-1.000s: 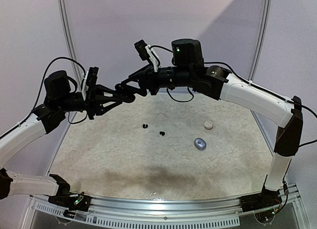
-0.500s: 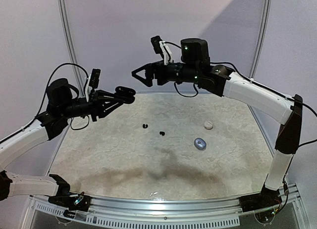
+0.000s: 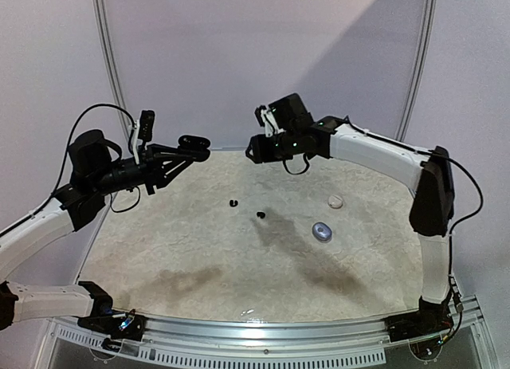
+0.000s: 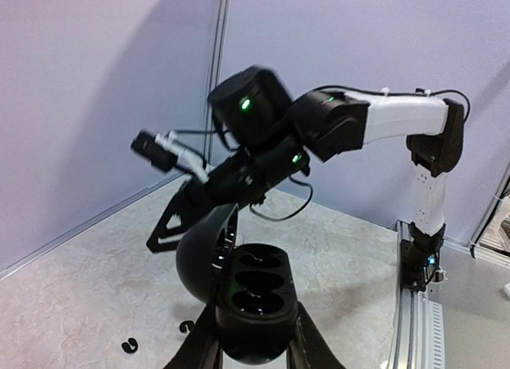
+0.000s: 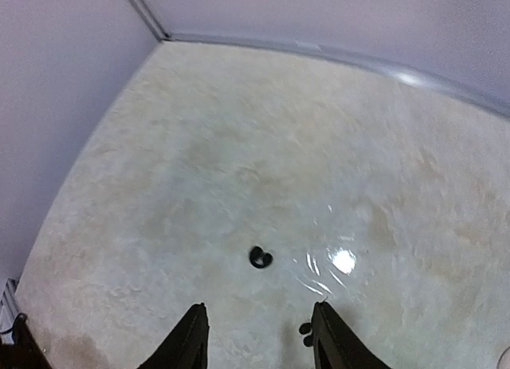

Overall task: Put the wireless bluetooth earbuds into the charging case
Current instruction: Pick up the left earbud from the center of the board.

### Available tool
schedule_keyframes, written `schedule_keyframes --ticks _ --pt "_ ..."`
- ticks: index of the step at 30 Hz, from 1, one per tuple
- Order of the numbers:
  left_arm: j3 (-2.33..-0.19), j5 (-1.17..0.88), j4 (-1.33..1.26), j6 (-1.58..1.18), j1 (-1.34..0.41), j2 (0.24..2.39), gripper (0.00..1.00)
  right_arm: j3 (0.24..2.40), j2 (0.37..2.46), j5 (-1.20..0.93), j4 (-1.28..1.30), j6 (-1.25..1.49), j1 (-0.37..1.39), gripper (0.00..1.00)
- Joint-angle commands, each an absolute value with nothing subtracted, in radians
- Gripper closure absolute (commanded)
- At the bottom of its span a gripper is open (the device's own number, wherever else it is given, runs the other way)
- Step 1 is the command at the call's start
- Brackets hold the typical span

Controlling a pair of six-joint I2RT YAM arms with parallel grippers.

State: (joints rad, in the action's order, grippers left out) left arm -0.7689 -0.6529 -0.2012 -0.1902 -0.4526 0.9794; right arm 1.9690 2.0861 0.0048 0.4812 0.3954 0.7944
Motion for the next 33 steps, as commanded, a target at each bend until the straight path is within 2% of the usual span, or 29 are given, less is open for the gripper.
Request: schedule_keyframes --ticks 1,6,13,25,33 --pt "-0.746 -0.634 -0.191 -0.170 -0.445 0.969 1.00 2.065 2.273 0.160 0.769 0.599 0.779 0.56" --pt "-0.738 -0.638 -0.194 -0.163 -0.446 0.962 1.00 2.090 2.396 0.170 0.804 0.671 0.771 0.54" --pt "-0.724 -0.644 -0.217 -0.181 -0.446 0.962 1.00 2.120 2.489 0.050 0.782 0.687 0.769 0.64" --pt "-0.727 -0.646 -0.232 -0.180 -0.438 0.968 1.00 2.108 2.513 -0.042 0.805 0.694 0.774 0.79" --pt "-0.729 -0.650 -0.231 -0.178 -0.436 0.972 1.00 2.093 2.503 -0.068 0.823 0.663 0.806 0.82"
